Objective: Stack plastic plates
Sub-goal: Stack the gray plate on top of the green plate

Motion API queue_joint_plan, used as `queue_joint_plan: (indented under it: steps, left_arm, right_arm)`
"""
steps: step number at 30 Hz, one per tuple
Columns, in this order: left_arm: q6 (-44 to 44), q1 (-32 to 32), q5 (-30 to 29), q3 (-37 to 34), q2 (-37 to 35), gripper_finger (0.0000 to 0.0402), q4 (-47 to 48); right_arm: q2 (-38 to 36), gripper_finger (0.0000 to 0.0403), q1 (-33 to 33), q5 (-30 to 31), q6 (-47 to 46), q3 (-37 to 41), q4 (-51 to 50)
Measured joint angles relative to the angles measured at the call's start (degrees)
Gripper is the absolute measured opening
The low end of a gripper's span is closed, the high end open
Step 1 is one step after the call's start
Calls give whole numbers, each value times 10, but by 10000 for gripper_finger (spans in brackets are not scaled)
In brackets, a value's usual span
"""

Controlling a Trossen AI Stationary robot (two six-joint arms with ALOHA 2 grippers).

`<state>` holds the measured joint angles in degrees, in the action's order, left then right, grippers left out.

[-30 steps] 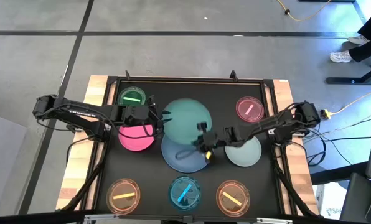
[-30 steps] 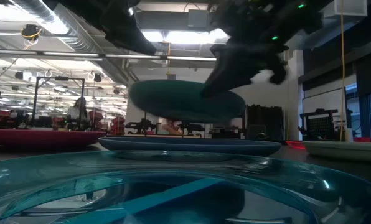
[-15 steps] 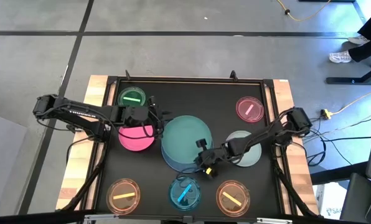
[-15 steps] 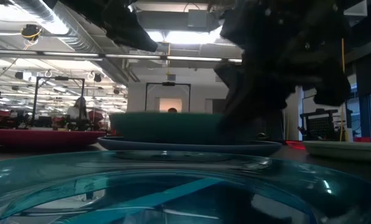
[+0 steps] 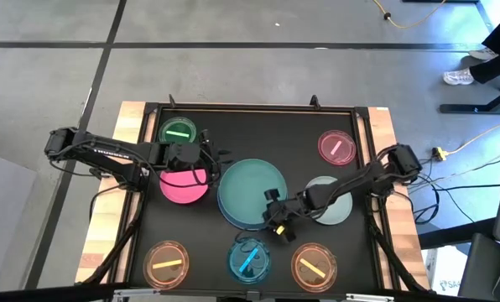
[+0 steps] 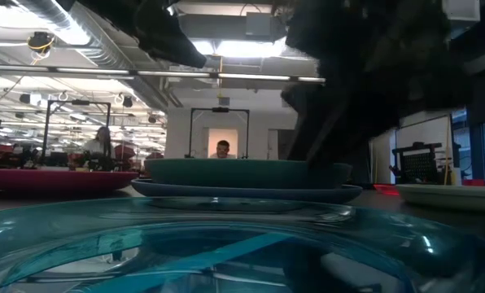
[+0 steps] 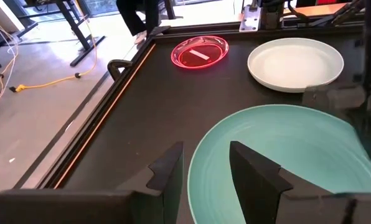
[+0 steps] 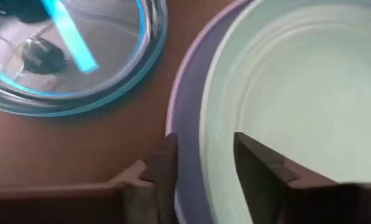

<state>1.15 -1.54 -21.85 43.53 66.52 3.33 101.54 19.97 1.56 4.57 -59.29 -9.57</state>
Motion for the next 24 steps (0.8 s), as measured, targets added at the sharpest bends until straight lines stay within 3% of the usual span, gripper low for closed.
queue_joint_plan:
  steps: [5,10,14,18,24]
  left_arm:
    - [-11,0,7,0,0,124,3]
    - [-19,0,22,0,0,124,2]
    - [-22,0,22,0,0,124,0]
    - [-22,0,22,0,0,124,1]
    - [-23,0,20,0,0,124,1]
  right_arm:
    - [-54,182,19,1,-49,-17,-142]
    - [-109,182,46,45,-137,1,-249]
    - [-144,179,61,63,-231,50,-296]
    - [-157,179,68,31,-332,101,-313]
    - [-156,179,66,14,-394,152,-310]
